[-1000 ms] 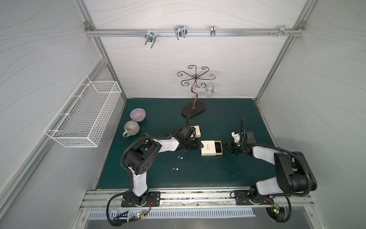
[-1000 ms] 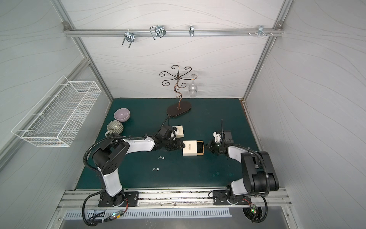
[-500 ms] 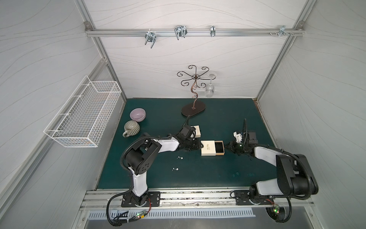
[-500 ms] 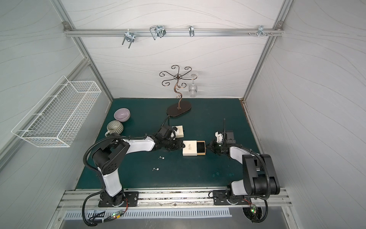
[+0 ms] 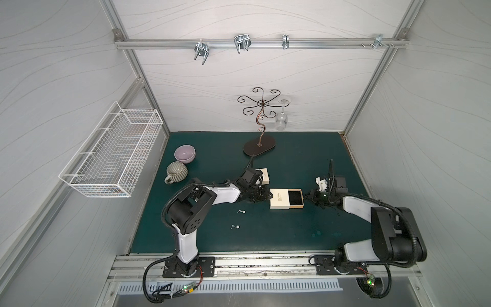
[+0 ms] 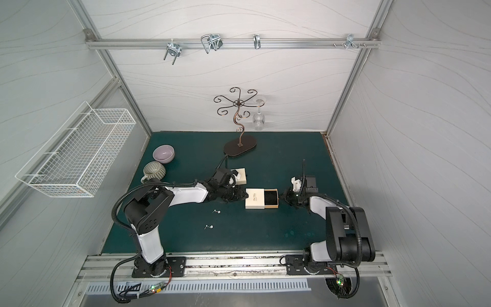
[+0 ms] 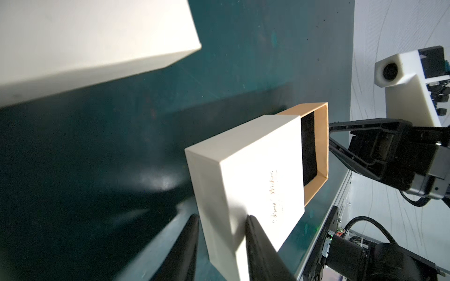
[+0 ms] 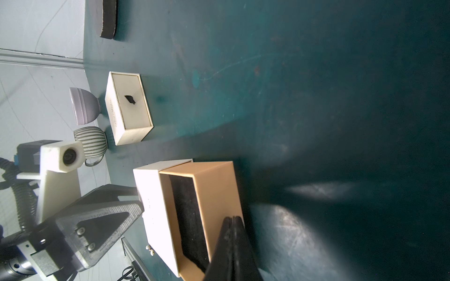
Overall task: Place the earrings into the drawer-style jewelry box
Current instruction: Open the drawer in the jewelry box.
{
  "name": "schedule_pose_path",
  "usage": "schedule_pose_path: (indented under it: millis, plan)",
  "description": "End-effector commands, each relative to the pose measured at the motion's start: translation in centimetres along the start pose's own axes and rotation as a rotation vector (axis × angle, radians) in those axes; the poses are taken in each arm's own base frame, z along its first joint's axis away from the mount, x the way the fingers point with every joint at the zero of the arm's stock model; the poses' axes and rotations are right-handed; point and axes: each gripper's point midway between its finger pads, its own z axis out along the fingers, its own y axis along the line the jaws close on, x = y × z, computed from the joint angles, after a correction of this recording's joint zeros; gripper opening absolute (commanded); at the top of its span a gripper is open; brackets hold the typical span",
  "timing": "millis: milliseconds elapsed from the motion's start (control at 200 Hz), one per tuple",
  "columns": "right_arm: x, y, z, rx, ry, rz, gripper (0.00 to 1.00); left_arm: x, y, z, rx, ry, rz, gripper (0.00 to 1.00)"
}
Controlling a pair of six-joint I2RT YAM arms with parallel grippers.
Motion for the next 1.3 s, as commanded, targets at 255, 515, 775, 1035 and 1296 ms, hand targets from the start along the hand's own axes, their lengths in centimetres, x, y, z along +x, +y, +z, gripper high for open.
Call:
schedule_pose_path:
  millis: [255, 515, 775, 1035, 1296]
  plan:
    - [-0.4, -1.3, -0.2, 0.040, -0.006, 0.023, 0.00, 0.7, 1.1, 0.1, -0.028, 0.021, -0.003, 0.36]
    - [-0.5, -1.5, -0.2, 0.042, -0.008, 0.029, 0.00, 0.7, 1.1, 0.1, -0.022, 0.021, -0.001, 0.36]
    - [-0.7, -1.3, -1.2, 0.076, -0.038, 0.027, 0.28, 0.5, 0.4, -0.4, -0.009, 0.012, 0.000, 0.38]
    - [-1.2, -0.3, -5.9, 0.262, -0.119, -0.019, 0.45, -1.3, -2.3, -3.8, -0.014, -0.039, 0.046, 0.57]
    - [1.8, 10.5, -6.7, 0.235, -0.049, -0.286, 0.44, -2.6, 0.0, -12.8, -0.241, -0.198, -0.006, 0.56]
